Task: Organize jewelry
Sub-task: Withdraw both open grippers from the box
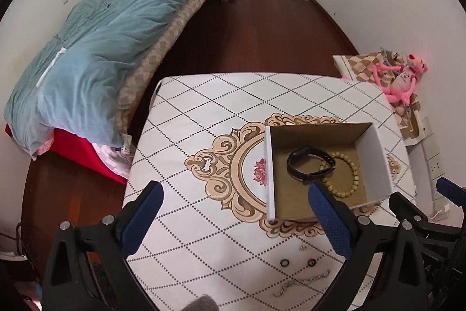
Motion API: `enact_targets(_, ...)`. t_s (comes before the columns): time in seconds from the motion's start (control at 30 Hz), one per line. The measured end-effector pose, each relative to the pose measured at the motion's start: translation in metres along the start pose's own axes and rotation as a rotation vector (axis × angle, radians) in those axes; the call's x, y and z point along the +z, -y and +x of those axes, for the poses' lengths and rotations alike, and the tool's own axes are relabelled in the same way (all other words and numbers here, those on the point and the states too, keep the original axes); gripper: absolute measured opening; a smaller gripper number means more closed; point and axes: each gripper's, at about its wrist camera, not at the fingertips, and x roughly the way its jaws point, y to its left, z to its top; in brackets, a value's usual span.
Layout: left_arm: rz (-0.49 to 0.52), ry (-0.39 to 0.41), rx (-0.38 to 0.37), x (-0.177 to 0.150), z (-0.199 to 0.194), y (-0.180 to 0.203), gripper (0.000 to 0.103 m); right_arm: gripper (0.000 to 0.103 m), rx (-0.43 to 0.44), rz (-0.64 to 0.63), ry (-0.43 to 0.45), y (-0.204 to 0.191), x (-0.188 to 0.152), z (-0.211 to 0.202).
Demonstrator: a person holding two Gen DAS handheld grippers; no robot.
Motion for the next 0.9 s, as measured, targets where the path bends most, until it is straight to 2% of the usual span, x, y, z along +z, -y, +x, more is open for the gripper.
enact_targets(0.33, -0.011, 0.070, -0.023, -0.019, -0.059, -0.006, 0.102, 0.097, -0.011, 0.018, 0.133, 0.000, -0.023, -0.075)
enact_targets(0.6, -0.013, 0.110, -0.036, -0.033, -0.091, -0.011, 0.101, 0.097, 0.010, 0.038, 0.180, 0.000, -0.041, -0.113)
enact_targets(0.8, -0.025, 0.072, -0.060, -0.046, -0.088, -0.015, 0.101, 0.097, 0.044, 0.067, 0.159, 0.004, -0.061, -0.114)
enact_targets(0.9, -0.014, 0.063, -0.021, -0.060, -0.075, -0.015, 0.101, 0.097, 0.046, 0.112, 0.114, 0.013, -0.077, -0.097)
